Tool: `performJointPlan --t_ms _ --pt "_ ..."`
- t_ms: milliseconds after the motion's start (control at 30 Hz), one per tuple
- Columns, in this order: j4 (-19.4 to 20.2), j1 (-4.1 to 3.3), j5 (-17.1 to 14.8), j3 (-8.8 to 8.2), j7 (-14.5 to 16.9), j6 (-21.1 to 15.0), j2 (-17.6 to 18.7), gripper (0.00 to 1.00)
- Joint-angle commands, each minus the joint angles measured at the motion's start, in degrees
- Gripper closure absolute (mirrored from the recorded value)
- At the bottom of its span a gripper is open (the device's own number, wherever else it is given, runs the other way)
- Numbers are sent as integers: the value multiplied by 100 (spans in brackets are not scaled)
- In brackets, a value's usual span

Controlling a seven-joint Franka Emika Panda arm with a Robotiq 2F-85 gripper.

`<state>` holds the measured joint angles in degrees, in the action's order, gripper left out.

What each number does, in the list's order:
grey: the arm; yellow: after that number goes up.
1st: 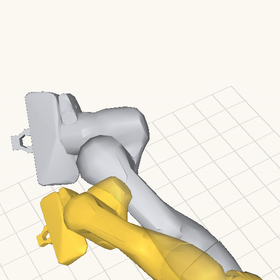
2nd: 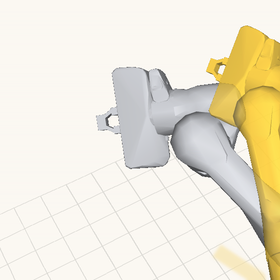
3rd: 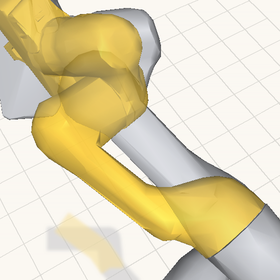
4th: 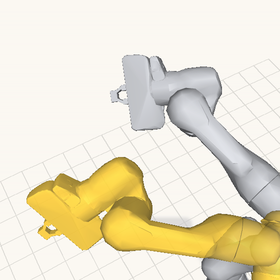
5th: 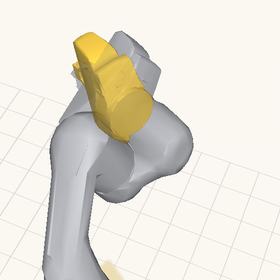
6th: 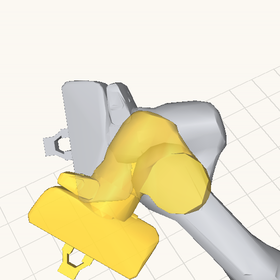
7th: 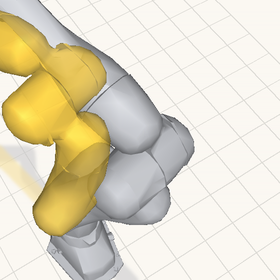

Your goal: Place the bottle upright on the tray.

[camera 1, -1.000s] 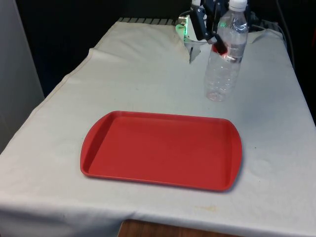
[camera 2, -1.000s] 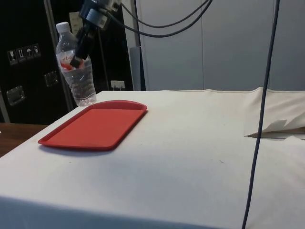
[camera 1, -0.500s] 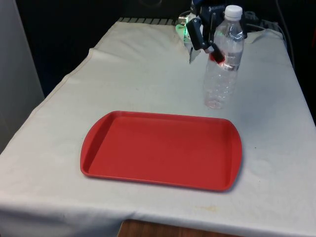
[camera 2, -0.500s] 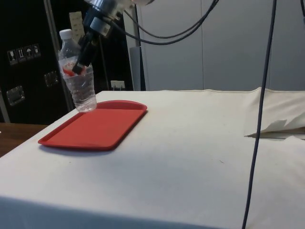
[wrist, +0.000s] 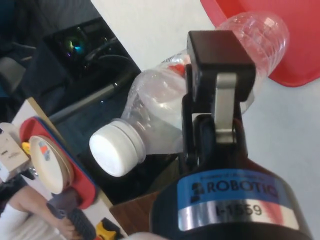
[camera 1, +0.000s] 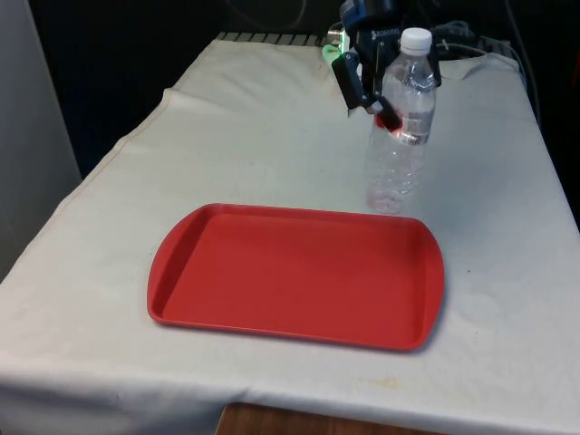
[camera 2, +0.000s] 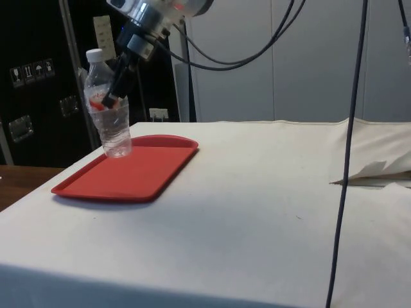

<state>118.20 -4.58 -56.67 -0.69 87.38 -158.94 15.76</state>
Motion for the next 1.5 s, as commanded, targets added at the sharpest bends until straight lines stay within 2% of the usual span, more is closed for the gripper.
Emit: performJointPlan --t_ms 0,133,167,200,400,433,467,500,533,667,800,833,867,1100,1133,1167,1333,1367,1400,1467 --pt "-92 46 -166 52 172 -63 52 100" --pt "-143 57 -309 11 372 -46 149 100" --pt "-69 11 -143 -46 201 0 115 100" --pt "-166 63 -395 -23 493 -34 195 100" --pt "-218 86 -705 -138 854 40 344 100" --pt "-212 69 -733 -155 877 40 350 100" --pt "-149 34 -619 -206 773 52 332 100" --pt "-212 57 -756 -166 894 40 355 100" --pt "-212 46 -779 -172 911 40 361 100" --pt "-201 40 -751 -189 888 57 367 100" --pt "-241 69 -773 -212 911 115 395 100" --pt "-189 34 -699 -235 842 109 372 100" --pt "-258 74 -773 -223 917 120 413 100" --pt "-435 92 -785 -332 934 143 584 100" --pt "-390 52 -699 -367 848 149 573 100" --pt "-458 97 -785 -344 934 149 607 100" --pt "-607 120 -796 -430 957 166 751 100" --pt "-539 74 -699 -458 854 178 728 100" --pt "-625 120 -802 -441 957 166 773 100" --pt "-670 132 -814 -476 974 172 819 100"
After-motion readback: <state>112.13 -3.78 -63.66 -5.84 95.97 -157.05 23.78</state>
